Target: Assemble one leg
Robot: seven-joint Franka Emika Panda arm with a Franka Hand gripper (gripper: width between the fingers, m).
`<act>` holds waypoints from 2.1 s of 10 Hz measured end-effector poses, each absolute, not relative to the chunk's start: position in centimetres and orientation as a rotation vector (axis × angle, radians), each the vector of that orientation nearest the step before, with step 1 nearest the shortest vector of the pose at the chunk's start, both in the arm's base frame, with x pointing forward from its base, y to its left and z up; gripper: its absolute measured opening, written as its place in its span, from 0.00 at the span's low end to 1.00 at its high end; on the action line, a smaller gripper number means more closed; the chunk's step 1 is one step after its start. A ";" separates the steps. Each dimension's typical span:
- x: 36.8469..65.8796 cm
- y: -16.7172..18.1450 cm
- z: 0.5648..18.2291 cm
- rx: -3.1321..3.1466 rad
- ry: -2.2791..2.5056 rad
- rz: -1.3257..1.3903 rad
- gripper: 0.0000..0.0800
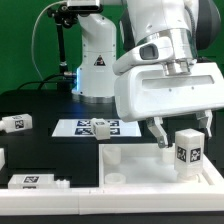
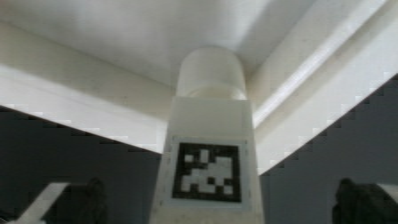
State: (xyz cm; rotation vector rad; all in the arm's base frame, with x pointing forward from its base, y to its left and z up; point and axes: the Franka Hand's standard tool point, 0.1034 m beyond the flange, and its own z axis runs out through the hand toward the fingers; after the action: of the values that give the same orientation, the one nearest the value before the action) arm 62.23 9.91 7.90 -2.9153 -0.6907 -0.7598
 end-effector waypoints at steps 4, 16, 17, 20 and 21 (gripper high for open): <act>63.1 10.3 9.5 -2.941 -0.556 -0.566 0.81; 63.3 10.4 7.7 -2.945 -0.339 0.031 0.36; 63.3 10.4 7.7 -2.955 -0.244 0.039 0.36; 63.5 10.5 7.6 -2.957 0.180 0.010 0.36; 63.4 10.5 7.6 -2.912 0.443 0.007 0.36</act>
Offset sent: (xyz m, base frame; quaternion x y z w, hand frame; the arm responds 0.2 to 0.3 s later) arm 0.0228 -0.0172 0.0124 -0.0174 -0.0635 0.0507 0.9965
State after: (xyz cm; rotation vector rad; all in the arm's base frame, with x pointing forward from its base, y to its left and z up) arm 63.42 10.50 7.56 -2.9122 0.4430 0.0068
